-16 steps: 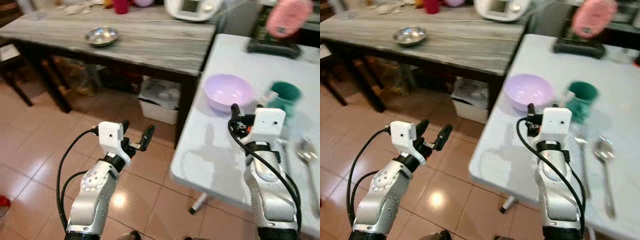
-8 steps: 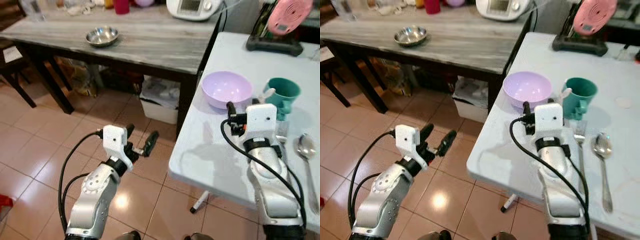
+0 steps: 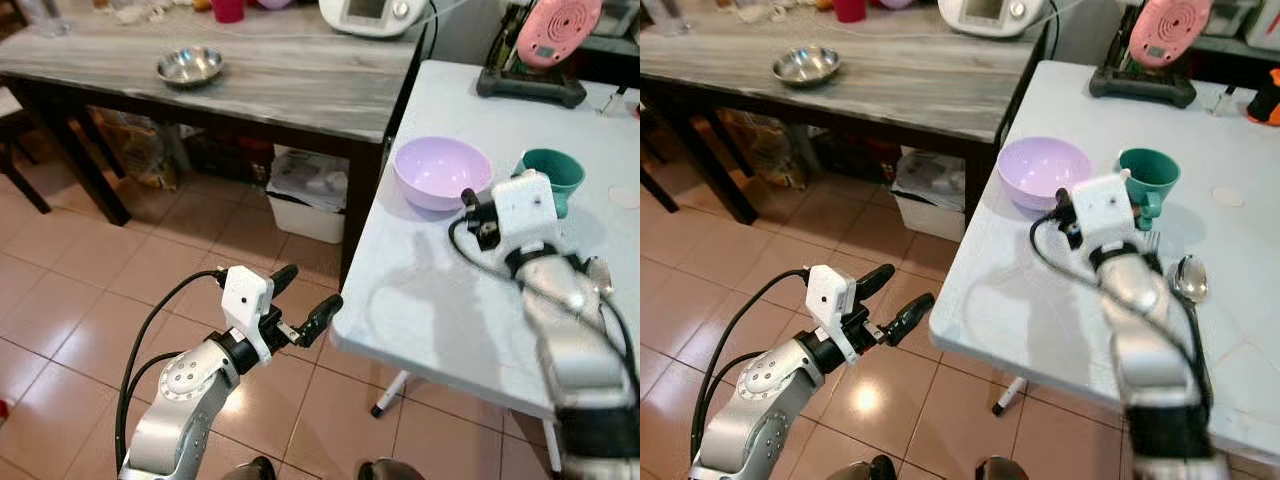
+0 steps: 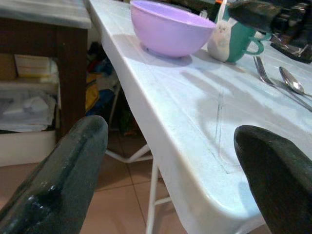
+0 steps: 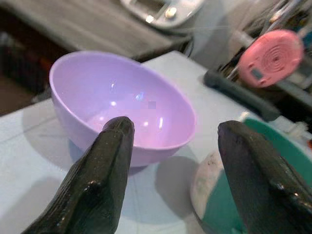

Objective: Setting the table

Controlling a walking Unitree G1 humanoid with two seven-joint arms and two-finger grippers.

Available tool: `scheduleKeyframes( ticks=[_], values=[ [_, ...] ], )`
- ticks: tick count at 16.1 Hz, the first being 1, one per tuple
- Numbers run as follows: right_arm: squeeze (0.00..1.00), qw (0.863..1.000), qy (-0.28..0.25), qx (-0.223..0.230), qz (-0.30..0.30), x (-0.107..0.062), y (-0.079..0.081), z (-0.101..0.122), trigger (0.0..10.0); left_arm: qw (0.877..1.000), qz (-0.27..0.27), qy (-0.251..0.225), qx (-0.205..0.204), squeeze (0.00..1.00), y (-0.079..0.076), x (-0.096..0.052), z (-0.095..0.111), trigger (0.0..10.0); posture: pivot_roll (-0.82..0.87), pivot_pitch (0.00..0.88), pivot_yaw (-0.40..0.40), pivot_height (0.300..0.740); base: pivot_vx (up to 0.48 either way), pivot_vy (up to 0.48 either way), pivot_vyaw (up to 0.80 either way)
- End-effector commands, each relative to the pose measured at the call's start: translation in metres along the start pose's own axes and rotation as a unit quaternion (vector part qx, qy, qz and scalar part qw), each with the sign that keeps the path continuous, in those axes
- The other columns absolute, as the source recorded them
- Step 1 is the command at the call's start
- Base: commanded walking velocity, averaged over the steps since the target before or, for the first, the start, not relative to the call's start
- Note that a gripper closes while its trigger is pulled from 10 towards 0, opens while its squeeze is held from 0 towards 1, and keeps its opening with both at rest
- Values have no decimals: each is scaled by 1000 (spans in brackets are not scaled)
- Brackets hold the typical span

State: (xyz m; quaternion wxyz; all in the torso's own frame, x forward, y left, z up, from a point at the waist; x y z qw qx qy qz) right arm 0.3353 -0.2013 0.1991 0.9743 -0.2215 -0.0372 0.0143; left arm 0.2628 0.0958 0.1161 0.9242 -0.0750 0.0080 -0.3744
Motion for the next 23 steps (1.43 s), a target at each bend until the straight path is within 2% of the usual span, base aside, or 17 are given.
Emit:
scheduleKeyframes(
  ticks=[1,2,4,5,8,9,11,13,15,16,17,19,23],
  values=[
    [0,1000,11,-7,27,6,-1,-1,10000,1000,-8,1,6,0,-2,-2,2,10000,-230,206,7,740,0,0,0],
    [0,998,16,-5,56,12,-2,1,10000,1000,-11,0,6,0,-3,-2,2,10000,-231,210,6,740,0,0,0],
    [0,997,19,-11,76,19,-4,3,10000,1000,-12,0,5,0,-5,-2,2,10000,-229,216,2,740,0,0,0],
    [1000,995,6,-31,94,26,-6,13,10000,1000,-11,-1,3,0,-6,-2,1,10000,-225,219,-3,740,0,0,0],
    [1000,994,-14,-38,103,31,-2,23,10000,1000,-1,-11,-1,0,-6,-2,4,10000,-215,219,-10,740,0,0,0],
    [1000,993,-37,-68,94,30,-3,28,10000,1000,3,-17,-4,0,-6,-2,6,10000,-213,218,-10,740,0,0,0],
    [1000,991,-72,-74,89,29,-3,36,10000,1000,7,-17,-6,0,-6,-3,5,10000,-211,217,-6,740,0,0,0],
    [1000,986,-70,-56,141,26,6,35,10000,1000,7,-13,-8,0,-5,-3,4,10000,-213,219,1,740,0,0,0],
    [1000,981,-60,-69,170,24,12,32,10000,1000,5,-9,-7,0,-5,-3,4,10000,-215,221,6,740,0,0,0],
    [502,974,-39,-94,202,24,13,21,10000,1000,3,-7,-7,0,-4,-1,4,10000,-219,223,8,740,0,0,0],
    [0,972,-21,-101,210,25,11,14,10000,1000,1,-6,-8,0,-5,-1,4,10000,-219,223,10,740,0,0,0],
    [0,968,-2,-117,223,26,6,4,10000,1000,-7,-6,-11,0,-8,1,4,10000,-221,225,13,740,0,0,0],
    [0,940,11,-220,261,29,3,-12,10000,1000,-19,0,-18,0,-11,2,3,10000,-223,226,15,740,0,0,0]
  ],
)
Point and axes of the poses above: a point about 5 cm out from each wrist's last joint towards the gripper, its own x axis pointing out of the wrist towards the gripper, its own z axis along the axis of the wrist's last joint, y = z × x, the point moved 1 cm from there along x, pointing out of the wrist towards the gripper
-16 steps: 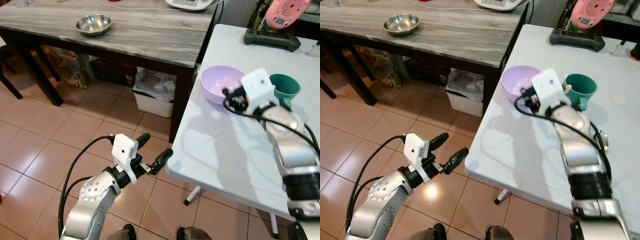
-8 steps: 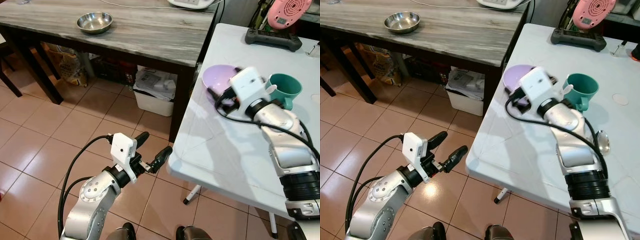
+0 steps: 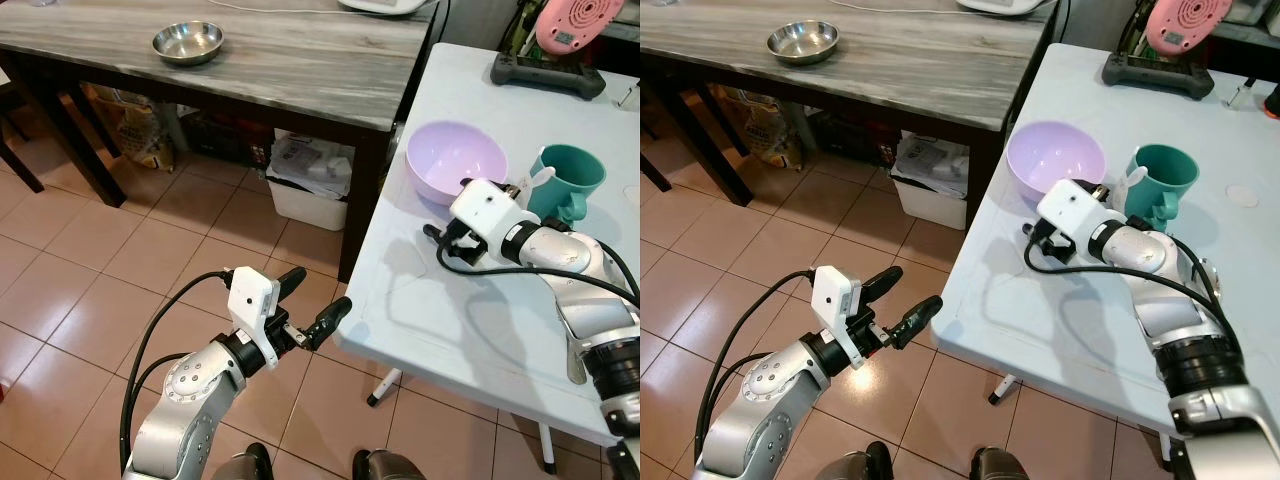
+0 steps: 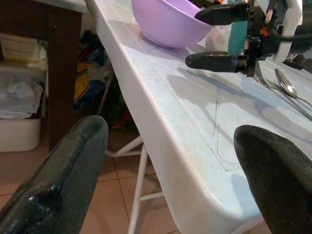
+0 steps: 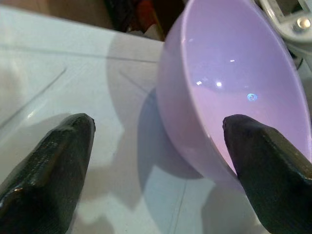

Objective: Setting the table

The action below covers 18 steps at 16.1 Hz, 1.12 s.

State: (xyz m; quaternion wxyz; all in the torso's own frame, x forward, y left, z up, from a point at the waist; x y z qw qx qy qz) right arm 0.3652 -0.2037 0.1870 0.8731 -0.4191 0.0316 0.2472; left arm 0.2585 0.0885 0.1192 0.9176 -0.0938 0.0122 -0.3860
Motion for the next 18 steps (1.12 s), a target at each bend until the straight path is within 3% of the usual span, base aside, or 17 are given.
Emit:
scheduleKeyframes(
  ticks=[1,2,3,4,5,7,8,12,18],
  values=[
    [0,999,2,-42,15,1,-3,-1,10000,1000,-9,2,1,0,-3,0,1,10000,-221,227,15,740,0,0,0],
    [0,998,5,-61,18,4,-6,-4,9294,1000,-19,1,-3,0,-5,1,1,10000,-220,226,14,740,0,0,0],
    [0,997,8,-75,18,5,-9,-5,2627,1000,-24,2,-3,0,-7,1,1,10000,-220,226,14,740,0,0,0],
    [0,997,9,-81,18,6,-10,-5,2039,1000,-25,3,-2,0,-7,0,1,10000,-220,226,14,740,0,0,0],
    [0,995,11,-99,14,7,-13,-5,3961,1000,-26,3,-2,0,-7,0,0,10000,-216,223,14,740,0,0,0],
    [0,993,14,-121,-4,8,-21,-4,3412,1000,-26,4,-2,0,-6,0,0,10000,-210,218,15,740,0,0,0],
    [0,991,19,-131,-12,8,-25,-5,0,1000,-25,4,-1,0,-6,0,0,10000,-206,213,15,740,0,0,0],
    [0,987,35,-154,-40,5,-39,-13,0,1000,-23,7,0,0,-5,0,-1,10000,-199,205,18,740,0,0,0],
    [0,985,46,-157,-53,3,-43,-23,0,1000,-21,12,3,0,-4,-1,-1,10000,-193,206,26,740,0,0,0]
  ],
)
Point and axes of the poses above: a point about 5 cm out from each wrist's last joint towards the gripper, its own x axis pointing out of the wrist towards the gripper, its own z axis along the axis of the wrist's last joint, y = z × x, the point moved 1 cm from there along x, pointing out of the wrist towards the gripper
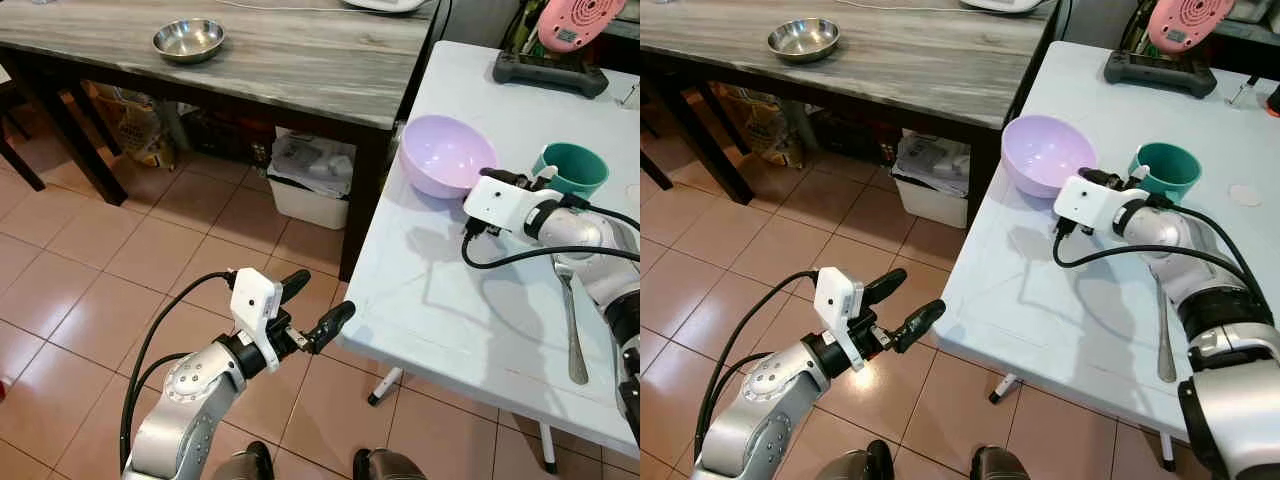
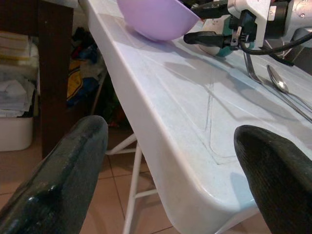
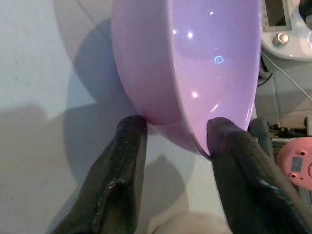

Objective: Setting the table

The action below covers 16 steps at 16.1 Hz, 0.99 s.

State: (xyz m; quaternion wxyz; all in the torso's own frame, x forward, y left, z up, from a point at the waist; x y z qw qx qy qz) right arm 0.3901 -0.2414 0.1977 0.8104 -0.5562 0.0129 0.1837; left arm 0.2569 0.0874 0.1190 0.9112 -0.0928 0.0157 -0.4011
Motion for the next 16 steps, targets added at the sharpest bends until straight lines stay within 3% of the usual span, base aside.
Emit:
scheduleKeyframes(
  ticks=[1,16],
  values=[
    [0,1000,0,-9,-2,-1,-4,-1,0,1000,-5,8,5,0,-2,-1,0,10000,-192,206,26,740,0,0,0],
    [0,999,-34,-25,-26,1,-3,5,0,1000,-2,2,18,0,3,1,4,10000,-180,191,34,740,0,0,0]
  ],
)
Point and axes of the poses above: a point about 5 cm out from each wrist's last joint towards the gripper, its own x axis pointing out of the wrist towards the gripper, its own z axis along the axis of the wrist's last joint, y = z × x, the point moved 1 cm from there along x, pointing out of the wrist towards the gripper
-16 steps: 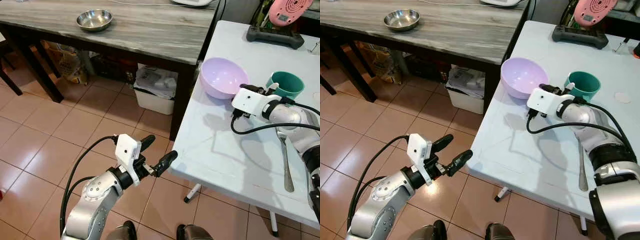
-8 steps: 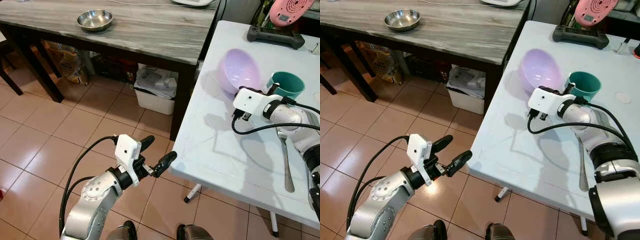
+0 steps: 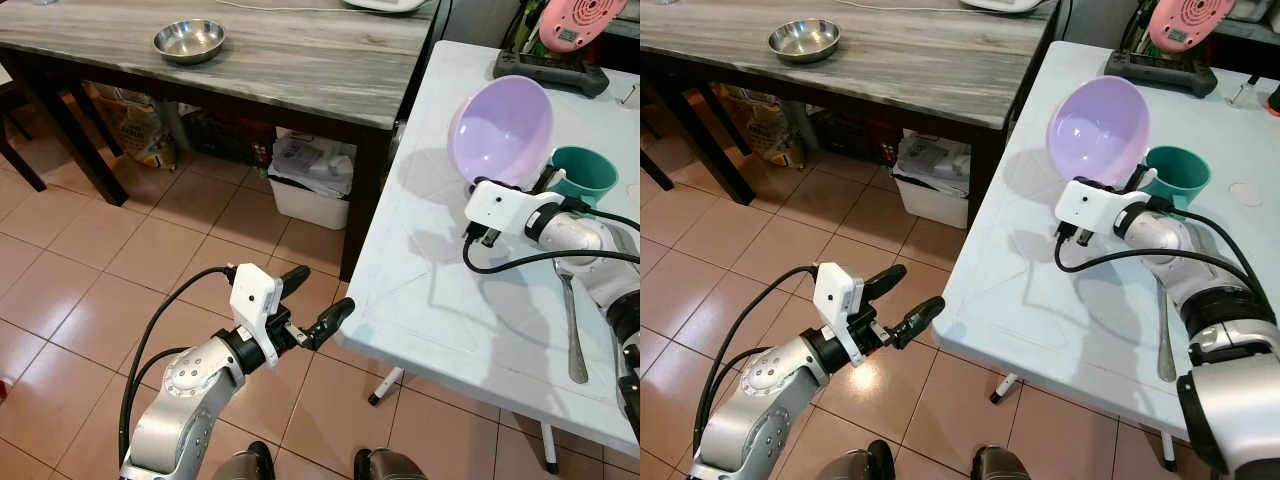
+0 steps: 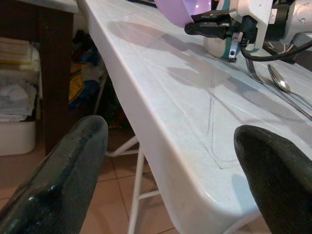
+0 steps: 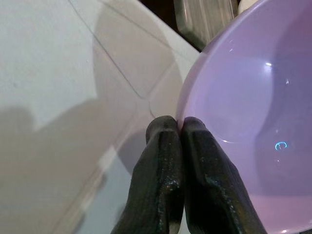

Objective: Setting the table

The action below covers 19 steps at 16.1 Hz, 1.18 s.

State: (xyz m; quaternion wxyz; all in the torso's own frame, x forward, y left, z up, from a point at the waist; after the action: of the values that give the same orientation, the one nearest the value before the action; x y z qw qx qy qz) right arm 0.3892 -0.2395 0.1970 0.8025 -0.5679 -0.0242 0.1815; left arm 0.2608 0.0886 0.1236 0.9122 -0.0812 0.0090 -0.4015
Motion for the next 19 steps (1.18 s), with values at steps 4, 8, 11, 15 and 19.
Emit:
scheduleKeyframes(
  ticks=[4,8,11,15,19],
  values=[
    [0,992,-109,54,-46,10,-5,42,0,995,88,-7,33,0,23,0,6,10000,-169,181,36,740,0,0,0],
    [0,962,-210,147,-98,4,20,90,10000,981,187,-31,34,0,56,-1,22,10000,-162,162,45,740,0,0,0],
    [0,943,-230,200,-134,-8,34,105,10000,977,207,-44,36,0,68,2,30,10000,-166,146,56,740,0,0,0],
    [0,930,-189,259,-180,-19,39,107,10000,974,214,-57,41,0,76,6,36,10000,-183,133,75,740,0,83,-200],
    [0,930,-170,270,-182,-25,45,107,10000,975,210,-60,44,0,77,9,36,10000,-191,134,76,740,0,379,-753]
  ],
)
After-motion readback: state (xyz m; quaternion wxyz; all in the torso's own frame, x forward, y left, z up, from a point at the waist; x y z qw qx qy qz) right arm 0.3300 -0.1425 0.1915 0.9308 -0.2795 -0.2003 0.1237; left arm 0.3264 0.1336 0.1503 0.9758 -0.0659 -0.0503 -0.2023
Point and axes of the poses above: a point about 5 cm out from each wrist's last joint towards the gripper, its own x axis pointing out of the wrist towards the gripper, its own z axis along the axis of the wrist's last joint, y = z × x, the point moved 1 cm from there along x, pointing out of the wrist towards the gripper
